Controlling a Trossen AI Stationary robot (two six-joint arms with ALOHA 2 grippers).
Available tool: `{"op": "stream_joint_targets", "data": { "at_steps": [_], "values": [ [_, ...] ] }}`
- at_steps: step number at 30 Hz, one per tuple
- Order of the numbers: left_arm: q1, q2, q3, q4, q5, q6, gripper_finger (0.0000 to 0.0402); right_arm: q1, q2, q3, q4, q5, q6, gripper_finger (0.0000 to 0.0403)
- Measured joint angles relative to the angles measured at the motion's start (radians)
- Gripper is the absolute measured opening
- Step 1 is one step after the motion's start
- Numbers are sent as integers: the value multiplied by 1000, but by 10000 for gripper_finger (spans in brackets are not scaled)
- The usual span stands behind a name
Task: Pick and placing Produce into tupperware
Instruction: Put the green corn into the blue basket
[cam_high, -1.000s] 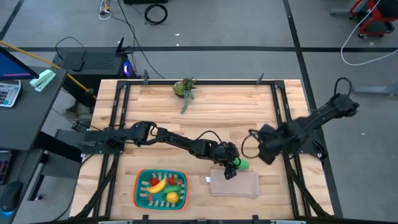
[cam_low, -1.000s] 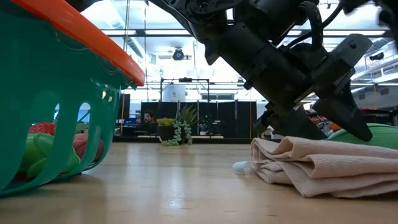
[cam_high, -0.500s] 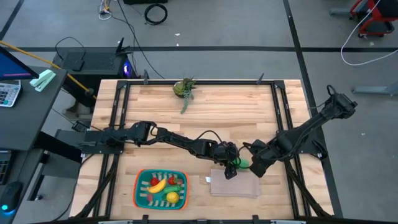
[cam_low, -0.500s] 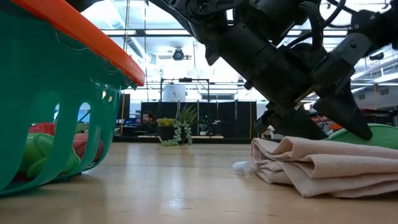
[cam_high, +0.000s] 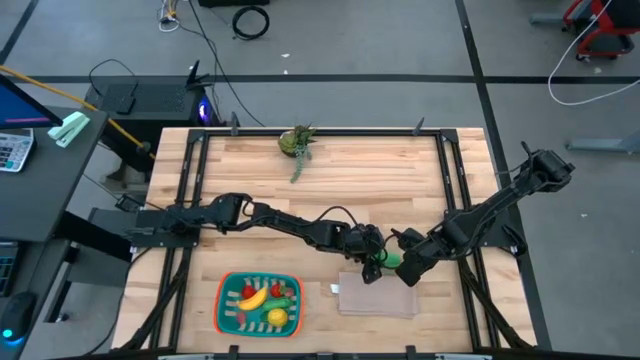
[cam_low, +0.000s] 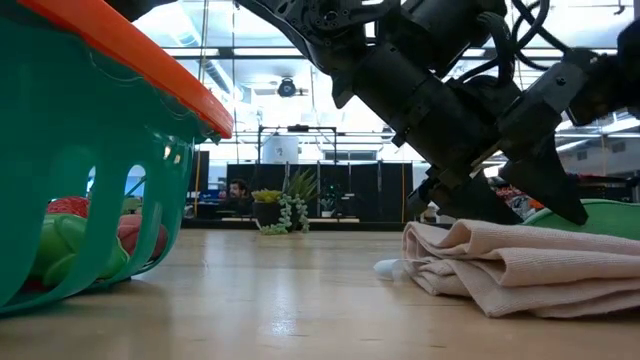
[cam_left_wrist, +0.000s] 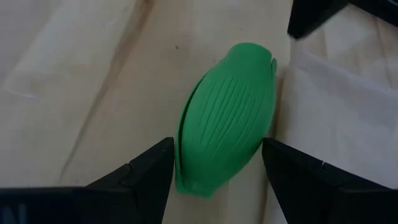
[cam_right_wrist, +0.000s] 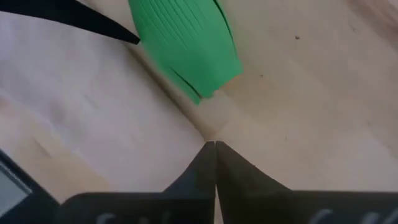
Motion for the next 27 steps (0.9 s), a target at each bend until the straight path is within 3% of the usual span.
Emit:
{"op": "stream_joint_targets", "data": {
  "at_steps": [9,27],
  "values": [
    [5,0,0,0,0,-5,250,0,0,-106,103,157,100,3],
    [5,-1,0,41,0,1,254,-22,0,-112,191,230,120,2]
  ]
}}
